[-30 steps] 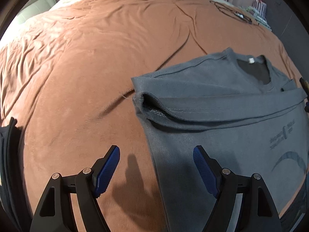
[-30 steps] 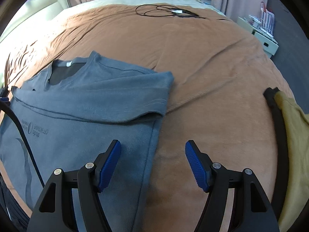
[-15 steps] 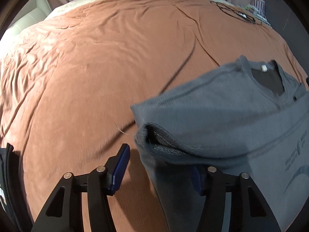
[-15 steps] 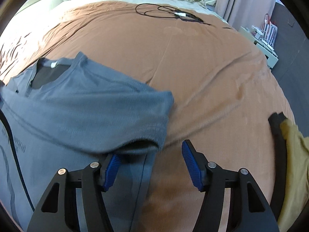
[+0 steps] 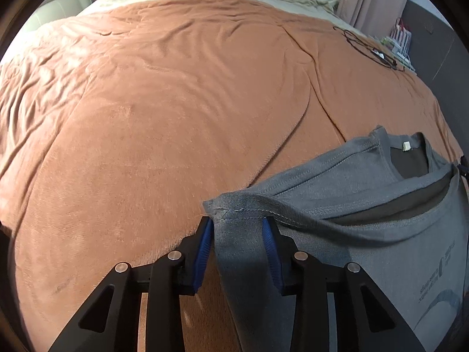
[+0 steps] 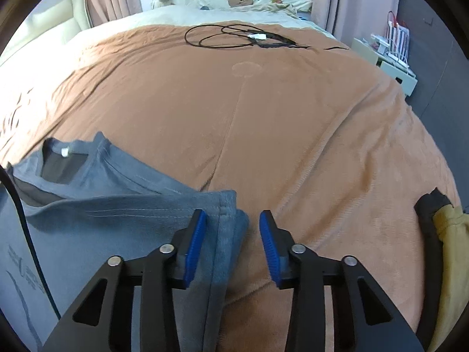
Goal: Fold small clothes
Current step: 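Pinch the new folded edge with both tools, then pull the pinched folded edge taut with both tools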
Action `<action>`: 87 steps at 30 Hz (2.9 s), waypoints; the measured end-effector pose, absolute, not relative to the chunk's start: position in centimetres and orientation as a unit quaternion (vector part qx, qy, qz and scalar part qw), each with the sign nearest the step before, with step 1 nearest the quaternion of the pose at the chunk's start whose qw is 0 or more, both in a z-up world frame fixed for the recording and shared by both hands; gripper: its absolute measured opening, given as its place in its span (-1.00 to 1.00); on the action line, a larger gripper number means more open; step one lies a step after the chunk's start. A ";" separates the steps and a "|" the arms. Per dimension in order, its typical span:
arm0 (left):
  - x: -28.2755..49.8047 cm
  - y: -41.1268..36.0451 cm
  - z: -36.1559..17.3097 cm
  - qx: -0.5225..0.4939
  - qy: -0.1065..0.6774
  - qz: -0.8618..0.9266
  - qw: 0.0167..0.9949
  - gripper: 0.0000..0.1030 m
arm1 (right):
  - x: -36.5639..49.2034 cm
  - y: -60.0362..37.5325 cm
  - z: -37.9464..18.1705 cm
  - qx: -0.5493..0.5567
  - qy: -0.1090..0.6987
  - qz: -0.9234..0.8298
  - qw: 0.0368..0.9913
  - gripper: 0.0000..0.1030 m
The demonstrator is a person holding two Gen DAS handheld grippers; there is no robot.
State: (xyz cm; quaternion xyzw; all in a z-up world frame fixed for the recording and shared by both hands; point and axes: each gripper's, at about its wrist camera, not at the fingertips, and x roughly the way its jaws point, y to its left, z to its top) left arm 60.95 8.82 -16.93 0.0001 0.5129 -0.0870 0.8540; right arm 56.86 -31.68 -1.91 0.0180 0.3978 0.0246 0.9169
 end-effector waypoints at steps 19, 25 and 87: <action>58.9 10.8 -13.7 -0.050 0.488 -0.076 0.868 -0.85 | 55.0 -32.3 0.1 0.024 0.378 0.018 0.925 -0.95; 57.7 10.6 -10.9 -0.039 0.475 -0.082 0.876 -0.86 | 52.7 -31.9 2.3 0.023 0.346 0.012 0.938 -0.96; 68.0 8.5 -12.7 0.028 0.476 -0.014 0.879 -0.89 | 61.2 -29.9 -0.4 0.003 0.341 -0.041 0.939 -0.97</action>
